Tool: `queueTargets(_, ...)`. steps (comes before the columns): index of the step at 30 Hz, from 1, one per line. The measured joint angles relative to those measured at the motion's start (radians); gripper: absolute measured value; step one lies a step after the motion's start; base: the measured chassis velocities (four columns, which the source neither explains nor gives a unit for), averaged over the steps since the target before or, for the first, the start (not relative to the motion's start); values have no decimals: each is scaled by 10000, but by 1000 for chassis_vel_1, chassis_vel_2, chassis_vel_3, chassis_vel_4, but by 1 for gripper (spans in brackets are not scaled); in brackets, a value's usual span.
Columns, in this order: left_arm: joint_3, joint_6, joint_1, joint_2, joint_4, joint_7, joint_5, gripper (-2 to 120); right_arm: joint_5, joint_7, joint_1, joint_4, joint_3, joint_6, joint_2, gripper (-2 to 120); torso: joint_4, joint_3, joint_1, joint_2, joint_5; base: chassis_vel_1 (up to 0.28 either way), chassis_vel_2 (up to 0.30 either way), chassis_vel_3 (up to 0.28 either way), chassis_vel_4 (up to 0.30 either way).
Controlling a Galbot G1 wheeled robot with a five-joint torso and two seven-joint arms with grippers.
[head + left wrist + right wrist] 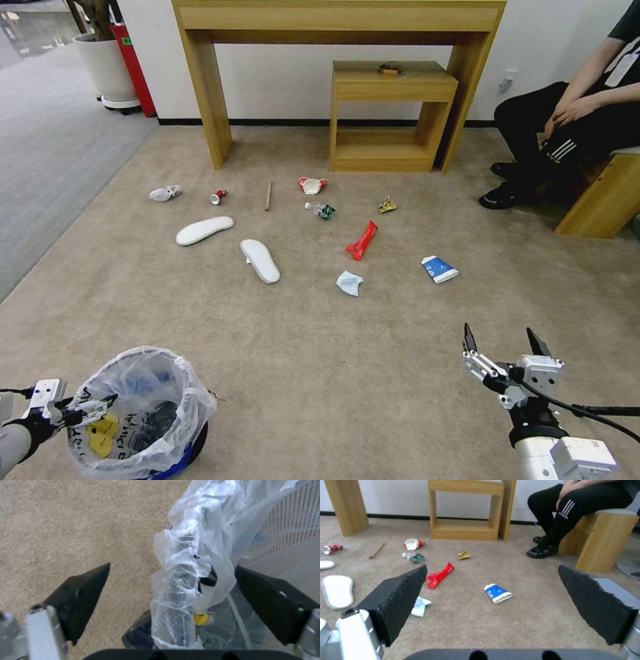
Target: Pick up the trash bin and place the garbage on the floor into it.
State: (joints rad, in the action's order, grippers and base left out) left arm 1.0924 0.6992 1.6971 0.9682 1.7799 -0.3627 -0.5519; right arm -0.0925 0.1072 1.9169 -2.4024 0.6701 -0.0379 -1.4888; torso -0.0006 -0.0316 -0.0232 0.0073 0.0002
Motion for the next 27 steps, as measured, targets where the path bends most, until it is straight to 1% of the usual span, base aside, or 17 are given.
queueTargets(2, -33, -8, -26, 1, -66, -55, 64, 87, -15, 56, 1, -2, -10, 1, 8, 100, 0, 1, 1, 0, 2, 0, 0, 0, 0)
queueTargets(3, -33, -8, -26, 1, -66, -55, 64, 87, -15, 56, 1, -2, -10, 1, 8, 100, 0, 1, 1, 0, 2, 0, 0, 0, 0)
queueTargets(5, -57, -46, -43, 7, -105, -65, 110, 80, -37, 93, 3, -13, -12, 1, 20, 100, 0, 1, 1, 0, 4, 0, 0, 0, 0)
queueTargets(6, -73, -73, -47, 26, -109, -65, 131, 72, -61, 140, -4, -23, -13, 1, 28, 100, 0, 2, 1, 0, 5, 0, 0, 0, 0)
queueTargets(7, -73, -73, -47, 26, -109, -65, 131, 72, -61, 140, -4, -23, -13, 1, 28, 100, 0, 2, 1, 0, 5, 0, 0, 0, 0)
queueTargets(8, -76, -93, -47, 41, -109, -65, 145, 69, -68, 156, -16, -23, -13, 1, 28, 100, 0, 2, 2, 0, 4, 0, 0, 0, 0)
queueTargets(9, -86, -133, -41, 59, -105, -50, 152, 62, -71, 165, -23, -22, -19, 1, 28, 100, 1, 2, 2, 1, 3, 0, 0, 0, 0)
queueTargets(10, -86, -133, -41, 59, -105, -50, 152, 62, -71, 165, -23, -22, -19, 1, 28, 100, 1, 2, 2, 1, 3, 0, 0, 0, 0)
queueTargets(13, -91, -222, -22, 113, -79, -22, 158, 47, -77, 179, -26, 36, -52, 6, 25, 100, 0, 1, 3, 0, -1, 0, 0, 0, 0)
queueTargets(14, -91, -222, -22, 113, -79, -22, 158, 47, -77, 179, -26, 36, -52, 6, 25, 100, 0, 1, 3, 0, -1, 0, 0, 0, 0)
queueTargets(17, -96, -250, 1, 164, 40, 175, 90, 31, -117, 200, -18, 76, -46, 10, 29, 100, -1, 0, 2, 0, -8, 0, 0, 0, 0)
queueTargets(18, -96, -250, 1, 164, 40, 175, 90, 31, -117, 200, -18, 76, -46, 10, 29, 100, -1, 0, 2, 0, -8, 0, 0, 0, 0)
queueTargets(20, -105, -212, 40, 228, 250, 308, -53, 22, -160, 220, -29, 84, -29, -13, 32, 100, -3, -1, 2, 0, -16, 0, 0, 0, 0)
queueTargets(21, -105, -212, 40, 228, 250, 308, -53, 22, -160, 220, -29, 84, -29, -13, 32, 100, -3, -1, 2, 0, -16, 0, 0, 0, 0)
queueTargets(24, -54, -204, 143, 364, 644, 563, -296, 7, -230, 311, -117, 96, 46, -109, 27, 100, -3, -2, 1, -2, -15, 0, 0, 0, 0)
queueTargets(25, -54, -204, 143, 364, 644, 563, -296, 7, -230, 311, -117, 96, 46, -109, 27, 100, -3, -2, 1, -2, -15, 0, 0, 0, 0)
queueTargets(27, -8, -233, 232, 448, 888, 631, -417, 0, -256, 331, -200, 133, 86, -184, 32, 100, -2, -1, 1, -2, -7, 0, 0, 0, 0)
